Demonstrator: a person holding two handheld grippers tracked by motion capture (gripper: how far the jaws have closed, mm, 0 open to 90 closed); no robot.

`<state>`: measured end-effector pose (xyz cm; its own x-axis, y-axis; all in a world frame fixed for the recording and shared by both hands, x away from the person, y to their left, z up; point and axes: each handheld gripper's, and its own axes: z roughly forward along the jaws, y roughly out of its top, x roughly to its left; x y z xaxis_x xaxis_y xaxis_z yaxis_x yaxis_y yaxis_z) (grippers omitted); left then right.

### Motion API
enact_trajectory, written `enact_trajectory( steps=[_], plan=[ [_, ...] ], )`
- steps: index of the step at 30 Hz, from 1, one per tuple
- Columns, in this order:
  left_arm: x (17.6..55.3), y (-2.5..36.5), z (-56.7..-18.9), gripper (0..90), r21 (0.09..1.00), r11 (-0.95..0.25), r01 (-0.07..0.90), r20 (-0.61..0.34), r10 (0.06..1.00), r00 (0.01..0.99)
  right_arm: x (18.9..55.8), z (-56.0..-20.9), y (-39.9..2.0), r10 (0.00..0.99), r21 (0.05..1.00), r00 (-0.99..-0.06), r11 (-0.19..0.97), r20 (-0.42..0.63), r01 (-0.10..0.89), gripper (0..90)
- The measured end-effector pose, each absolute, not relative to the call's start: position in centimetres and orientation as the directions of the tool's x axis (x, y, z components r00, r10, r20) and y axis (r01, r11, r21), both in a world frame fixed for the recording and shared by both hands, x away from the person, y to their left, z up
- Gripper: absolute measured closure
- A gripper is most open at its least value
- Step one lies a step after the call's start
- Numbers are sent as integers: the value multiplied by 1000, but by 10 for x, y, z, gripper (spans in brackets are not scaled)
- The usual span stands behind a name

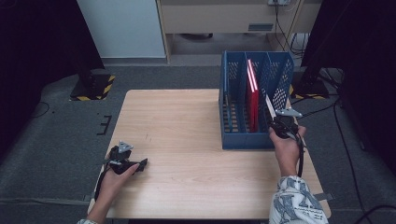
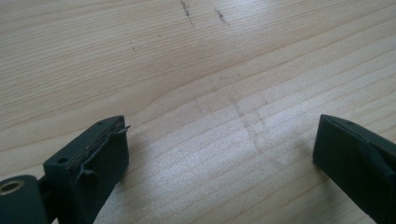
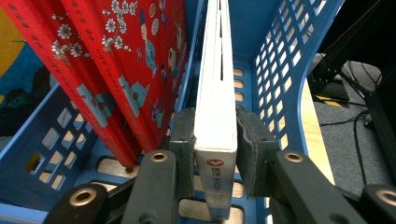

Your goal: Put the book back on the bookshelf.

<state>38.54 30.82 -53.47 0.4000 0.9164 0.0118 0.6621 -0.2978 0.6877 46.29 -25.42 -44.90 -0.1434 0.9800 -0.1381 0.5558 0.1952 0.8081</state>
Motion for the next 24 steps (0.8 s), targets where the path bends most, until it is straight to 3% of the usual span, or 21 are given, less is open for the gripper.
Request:
enact_trajectory(
  steps=[14, 24],
  plan=[
    [385, 308, -535, 25, 688, -299, 662, 13, 916, 401, 465, -449, -252, 979, 806, -140, 203, -149, 556, 712],
    [385, 308, -535, 26, 687, -299, 662, 13, 916, 401, 463, -450, -253, 980, 808, -159, 187, -116, 560, 648]
  ],
)
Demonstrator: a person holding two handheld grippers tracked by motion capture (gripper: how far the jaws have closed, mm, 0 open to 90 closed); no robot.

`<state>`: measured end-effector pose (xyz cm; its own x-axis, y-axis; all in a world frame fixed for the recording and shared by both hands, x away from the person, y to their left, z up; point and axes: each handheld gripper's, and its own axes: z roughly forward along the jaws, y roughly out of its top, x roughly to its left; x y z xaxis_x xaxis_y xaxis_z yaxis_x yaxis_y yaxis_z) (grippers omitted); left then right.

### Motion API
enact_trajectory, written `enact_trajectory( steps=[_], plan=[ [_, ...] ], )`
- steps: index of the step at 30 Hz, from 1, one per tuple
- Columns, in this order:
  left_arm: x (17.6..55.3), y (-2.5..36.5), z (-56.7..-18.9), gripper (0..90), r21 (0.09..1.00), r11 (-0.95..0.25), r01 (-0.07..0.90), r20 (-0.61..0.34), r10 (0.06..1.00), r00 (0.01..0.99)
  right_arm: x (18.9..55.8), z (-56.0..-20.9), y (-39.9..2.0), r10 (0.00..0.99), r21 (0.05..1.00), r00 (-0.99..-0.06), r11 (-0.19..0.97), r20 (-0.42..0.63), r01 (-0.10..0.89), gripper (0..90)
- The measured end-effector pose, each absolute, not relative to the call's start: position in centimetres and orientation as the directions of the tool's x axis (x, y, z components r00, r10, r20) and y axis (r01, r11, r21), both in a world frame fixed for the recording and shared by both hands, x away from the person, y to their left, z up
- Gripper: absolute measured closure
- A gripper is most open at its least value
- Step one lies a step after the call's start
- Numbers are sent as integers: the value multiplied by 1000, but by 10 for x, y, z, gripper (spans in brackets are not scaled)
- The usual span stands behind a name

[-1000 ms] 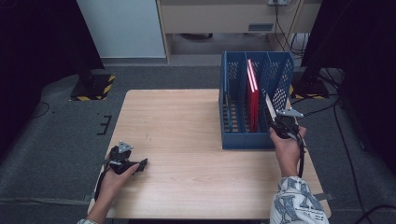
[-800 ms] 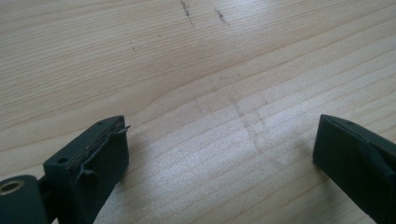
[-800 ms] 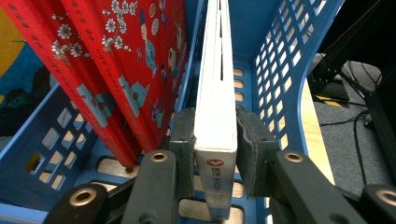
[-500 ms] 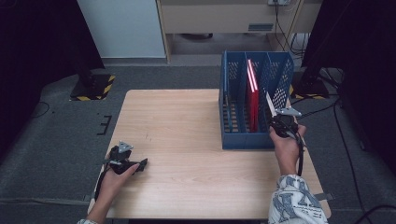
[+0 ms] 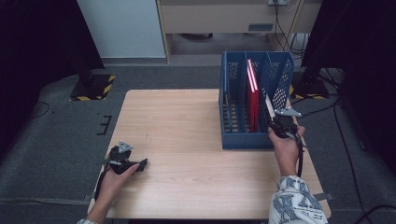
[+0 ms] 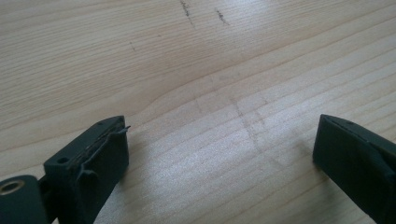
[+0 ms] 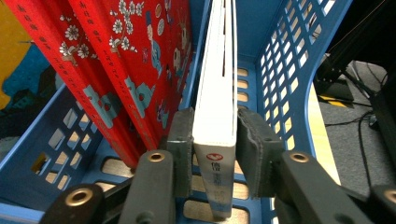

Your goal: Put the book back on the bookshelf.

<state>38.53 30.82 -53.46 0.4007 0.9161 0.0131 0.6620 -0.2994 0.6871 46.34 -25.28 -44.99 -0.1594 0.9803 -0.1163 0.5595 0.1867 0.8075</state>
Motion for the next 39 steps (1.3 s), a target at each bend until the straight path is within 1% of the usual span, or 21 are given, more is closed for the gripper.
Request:
enact_trajectory(
  steps=[7, 9, 14, 18, 29, 39],
  plan=[
    [385, 308, -535, 25, 687, -299, 662, 13, 916, 400, 459, -448, -257, 986, 829, -149, 149, -81, 538, 452],
    [385, 308, -535, 25, 687, -299, 662, 13, 916, 400, 456, -446, -259, 987, 841, -149, 130, -59, 526, 414],
    [385, 308, -535, 25, 688, -297, 663, 12, 917, 399, 448, -439, -261, 986, 861, -160, 119, -45, 494, 323],
    [385, 308, -535, 25, 688, -297, 663, 12, 917, 399, 440, -435, -262, 982, 873, -188, 119, -32, 473, 271],
    [385, 308, -535, 25, 688, -297, 663, 12, 917, 399, 426, -440, -264, 976, 871, -218, 125, -21, 475, 187],
    [385, 308, -535, 25, 687, -297, 663, 12, 917, 399, 412, -445, -259, 969, 873, -248, 130, -11, 469, 153]
  ],
)
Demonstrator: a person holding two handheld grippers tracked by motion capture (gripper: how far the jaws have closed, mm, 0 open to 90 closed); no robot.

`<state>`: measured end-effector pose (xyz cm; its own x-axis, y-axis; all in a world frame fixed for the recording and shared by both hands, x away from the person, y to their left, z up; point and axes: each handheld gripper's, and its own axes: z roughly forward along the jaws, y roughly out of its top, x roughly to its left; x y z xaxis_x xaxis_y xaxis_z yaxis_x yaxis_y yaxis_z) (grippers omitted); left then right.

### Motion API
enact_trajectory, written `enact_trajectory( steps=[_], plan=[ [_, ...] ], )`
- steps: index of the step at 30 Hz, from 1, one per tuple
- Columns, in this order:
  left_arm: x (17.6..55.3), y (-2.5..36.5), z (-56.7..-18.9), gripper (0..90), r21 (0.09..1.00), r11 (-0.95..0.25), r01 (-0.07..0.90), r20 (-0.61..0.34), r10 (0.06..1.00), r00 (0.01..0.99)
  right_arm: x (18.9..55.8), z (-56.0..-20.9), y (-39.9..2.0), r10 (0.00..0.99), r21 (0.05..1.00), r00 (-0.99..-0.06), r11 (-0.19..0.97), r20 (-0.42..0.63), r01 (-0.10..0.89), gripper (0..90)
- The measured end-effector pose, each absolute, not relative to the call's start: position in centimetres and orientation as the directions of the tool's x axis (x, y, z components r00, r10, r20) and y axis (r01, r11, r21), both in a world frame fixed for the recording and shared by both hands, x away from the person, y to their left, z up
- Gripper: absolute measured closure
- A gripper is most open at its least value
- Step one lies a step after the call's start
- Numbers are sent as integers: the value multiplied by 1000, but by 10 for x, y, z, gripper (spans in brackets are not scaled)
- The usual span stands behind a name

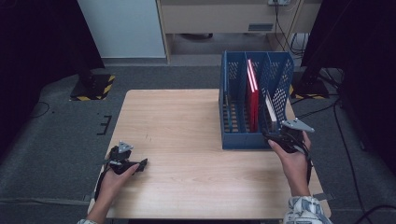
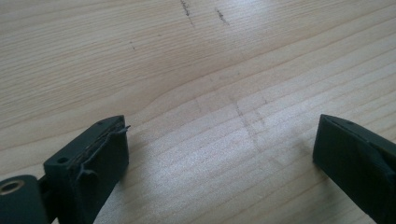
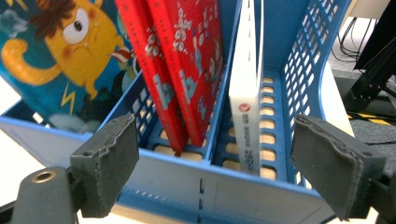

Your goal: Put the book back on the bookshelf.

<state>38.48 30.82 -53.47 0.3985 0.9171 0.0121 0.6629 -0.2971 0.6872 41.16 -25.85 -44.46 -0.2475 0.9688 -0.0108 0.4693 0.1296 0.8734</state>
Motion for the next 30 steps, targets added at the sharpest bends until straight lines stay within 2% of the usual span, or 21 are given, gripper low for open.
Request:
enact_trajectory(
  steps=[19, 30],
  plan=[
    [385, 308, -535, 25, 687, -297, 663, 12, 917, 398, 375, -462, -246, 956, 878, -292, 117, 27, 464, 121],
    [385, 308, -535, 25, 687, -298, 662, 13, 917, 399, 364, -479, -225, 935, 853, -353, 147, 46, 500, 106]
  ],
)
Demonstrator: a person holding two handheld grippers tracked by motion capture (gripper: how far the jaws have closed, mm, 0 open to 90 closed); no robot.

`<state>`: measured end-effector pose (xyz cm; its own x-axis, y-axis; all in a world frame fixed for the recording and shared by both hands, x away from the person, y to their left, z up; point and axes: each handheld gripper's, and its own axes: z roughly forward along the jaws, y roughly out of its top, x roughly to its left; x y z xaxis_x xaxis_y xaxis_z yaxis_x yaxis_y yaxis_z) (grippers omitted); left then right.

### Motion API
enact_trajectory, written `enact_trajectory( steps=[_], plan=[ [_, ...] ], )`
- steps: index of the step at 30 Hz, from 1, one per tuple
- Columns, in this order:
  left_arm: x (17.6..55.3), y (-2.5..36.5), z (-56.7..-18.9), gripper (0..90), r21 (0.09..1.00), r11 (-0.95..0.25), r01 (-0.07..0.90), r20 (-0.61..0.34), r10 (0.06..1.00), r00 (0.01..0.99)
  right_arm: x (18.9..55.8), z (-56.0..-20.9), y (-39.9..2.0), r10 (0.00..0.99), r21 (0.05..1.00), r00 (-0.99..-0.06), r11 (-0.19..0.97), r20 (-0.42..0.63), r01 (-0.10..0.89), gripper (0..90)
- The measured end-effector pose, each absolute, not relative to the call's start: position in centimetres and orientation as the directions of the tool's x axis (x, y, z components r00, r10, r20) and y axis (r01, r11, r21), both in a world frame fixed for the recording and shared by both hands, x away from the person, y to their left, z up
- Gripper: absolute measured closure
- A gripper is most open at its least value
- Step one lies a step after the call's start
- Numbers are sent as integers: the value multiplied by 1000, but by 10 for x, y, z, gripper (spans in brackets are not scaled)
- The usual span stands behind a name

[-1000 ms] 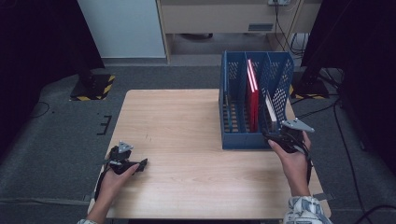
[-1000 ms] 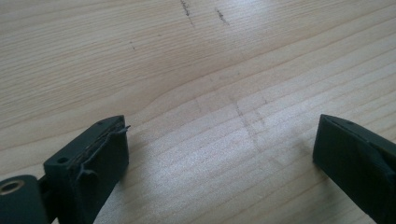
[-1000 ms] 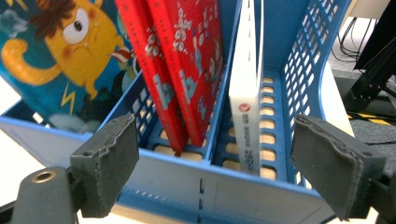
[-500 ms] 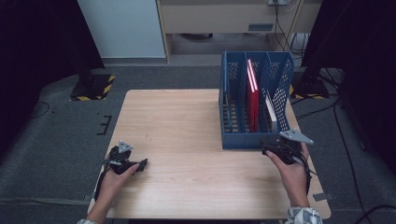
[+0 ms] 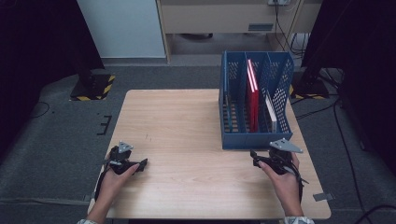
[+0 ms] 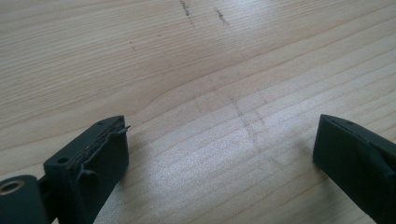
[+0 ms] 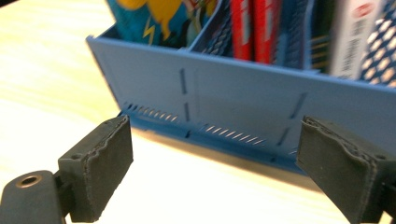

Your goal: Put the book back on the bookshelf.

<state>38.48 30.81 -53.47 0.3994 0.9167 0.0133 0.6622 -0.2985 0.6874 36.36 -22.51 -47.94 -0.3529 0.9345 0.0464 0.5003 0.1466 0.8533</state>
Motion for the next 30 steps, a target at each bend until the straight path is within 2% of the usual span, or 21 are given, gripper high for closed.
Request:
enact_trajectory(
  steps=[30],
  plan=[
    [385, 308, -535, 21, 689, -298, 660, 11, 916, 402, 357, -486, -170, 867, 819, -496, 249, 49, 517, 101]
  ],
)
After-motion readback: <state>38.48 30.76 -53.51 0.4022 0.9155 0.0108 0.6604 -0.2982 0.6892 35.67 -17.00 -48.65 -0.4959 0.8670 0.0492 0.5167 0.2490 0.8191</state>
